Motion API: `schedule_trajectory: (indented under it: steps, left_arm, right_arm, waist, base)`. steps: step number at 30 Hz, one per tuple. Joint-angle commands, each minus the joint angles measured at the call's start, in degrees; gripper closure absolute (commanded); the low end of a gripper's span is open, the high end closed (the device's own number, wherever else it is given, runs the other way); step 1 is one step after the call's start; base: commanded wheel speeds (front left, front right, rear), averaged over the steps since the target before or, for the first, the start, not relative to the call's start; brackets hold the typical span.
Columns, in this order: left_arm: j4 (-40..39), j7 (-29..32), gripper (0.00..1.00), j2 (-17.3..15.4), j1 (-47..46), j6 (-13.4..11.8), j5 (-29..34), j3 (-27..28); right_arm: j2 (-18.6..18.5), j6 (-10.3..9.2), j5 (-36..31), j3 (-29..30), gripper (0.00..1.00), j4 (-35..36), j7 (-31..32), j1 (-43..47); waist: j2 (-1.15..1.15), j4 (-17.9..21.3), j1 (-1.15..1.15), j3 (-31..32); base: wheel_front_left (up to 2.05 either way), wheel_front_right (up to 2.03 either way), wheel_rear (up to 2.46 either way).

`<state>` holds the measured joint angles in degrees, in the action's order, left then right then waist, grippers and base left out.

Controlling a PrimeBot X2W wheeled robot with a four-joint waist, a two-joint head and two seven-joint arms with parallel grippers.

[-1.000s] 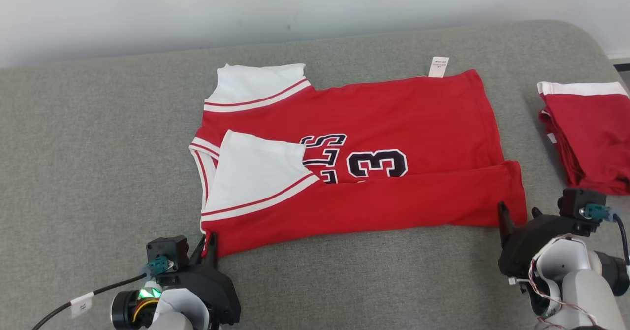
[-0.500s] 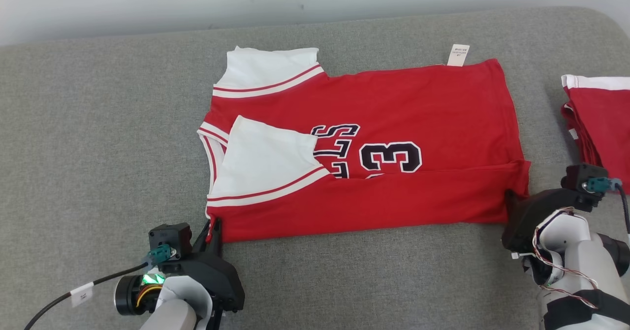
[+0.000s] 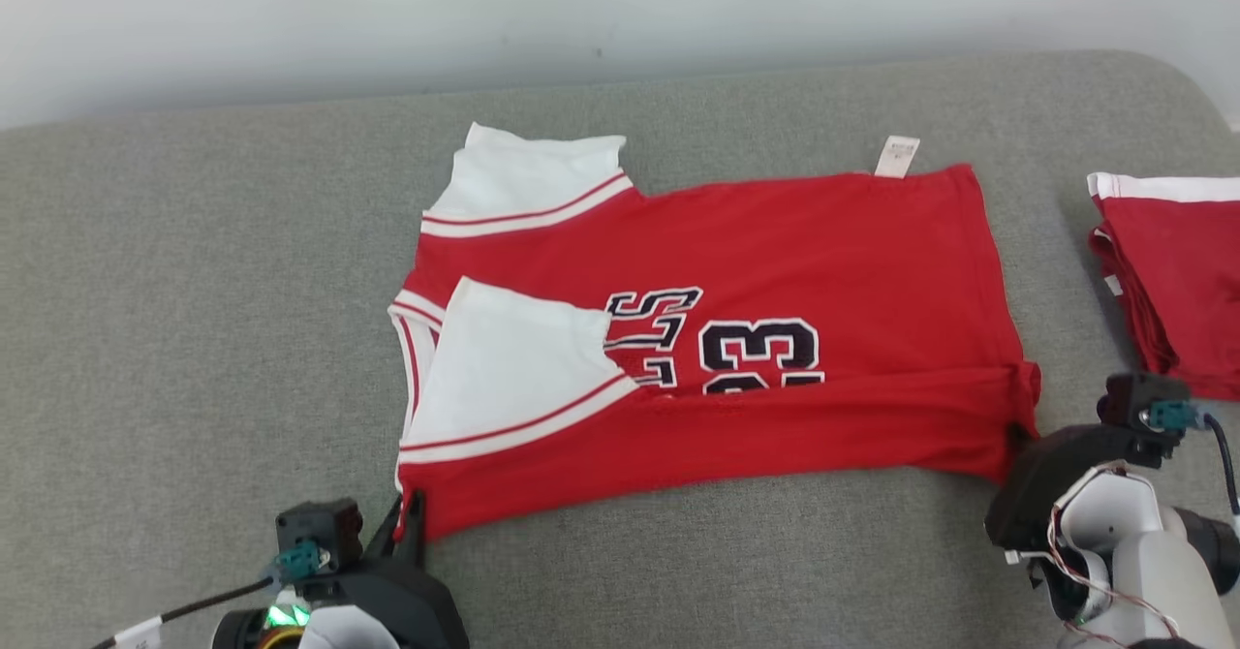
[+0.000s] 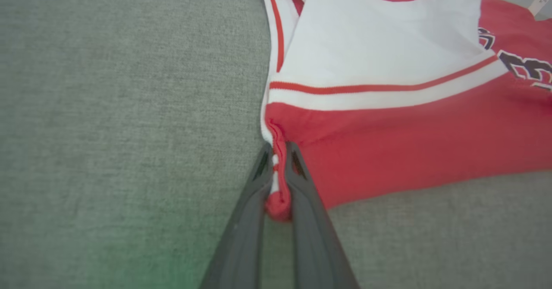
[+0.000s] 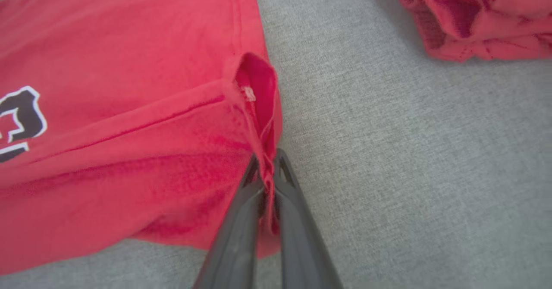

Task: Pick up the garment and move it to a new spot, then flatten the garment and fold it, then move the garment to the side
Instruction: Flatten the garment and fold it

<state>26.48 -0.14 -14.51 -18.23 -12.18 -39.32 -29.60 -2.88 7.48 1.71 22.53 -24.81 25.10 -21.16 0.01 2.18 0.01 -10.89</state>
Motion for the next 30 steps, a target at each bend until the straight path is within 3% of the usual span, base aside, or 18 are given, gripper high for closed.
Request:
schedule_trajectory:
  steps: [1, 18, 19, 20, 21, 25, 30]
  left_arm:
    - [-0.72, 0.93, 1.00, -0.85, 2.62, -0.64, -0.66, -0.10]
    - [-18.16, 7.29, 1.00, -5.89, 15.17, -6.64, -1.81, -0.77]
    - [-18.51, 7.26, 1.00, -5.98, 15.11, -6.73, -1.54, -0.89]
    - [-18.74, 7.31, 0.68, -5.90, 15.29, -6.79, -1.39, -1.13]
    - [-18.76, 7.36, 0.00, -5.61, 15.68, -7.23, -1.76, -0.95]
    - [-19.94, 7.63, 0.00, -5.36, 15.74, -7.93, -3.24, 0.31]
    - [-22.68, 10.15, 0.00, -9.24, 12.12, -8.27, -2.40, 1.92]
  right_arm:
    - [0.04, 0.01, 0.60, 0.27, 1.00, 1.16, 0.28, 1.86]
    - [-0.03, -0.06, 6.36, 0.09, 1.00, 15.71, 8.74, 15.70]
    - [-0.01, -0.06, 6.66, -0.19, 0.33, 15.94, 8.95, 16.27]
    - [0.00, -0.06, 7.11, -0.33, 0.00, 15.92, 9.48, 16.89]
    - [0.02, -0.06, 7.27, -0.49, 0.00, 16.14, 9.66, 17.34]
    - [0.03, -0.06, 8.33, -1.11, 0.00, 17.78, 9.50, 17.95]
    - [0.02, -0.06, 6.32, -1.52, 0.00, 23.02, 11.57, 16.55]
  waist:
    - [-0.01, -0.14, -0.01, 1.05]
    - [-0.01, -0.65, -0.01, 3.98]
    - [-0.01, -0.64, -0.01, 4.03]
    - [-0.01, -0.62, -0.01, 4.12]
    - [-0.01, -0.59, -0.01, 4.24]
    - [-0.01, -0.58, -0.01, 4.74]
    - [-0.01, -0.78, -0.01, 5.02]
  base:
    - [0.00, 0.00, 0.00]
    - [0.00, 0.00, 0.00]
    - [0.00, 0.00, 0.00]
    - [0.00, 0.00, 0.00]
    - [0.00, 0.00, 0.00]
    - [0.00, 0.00, 0.00]
    - [0.00, 0.00, 0.00]
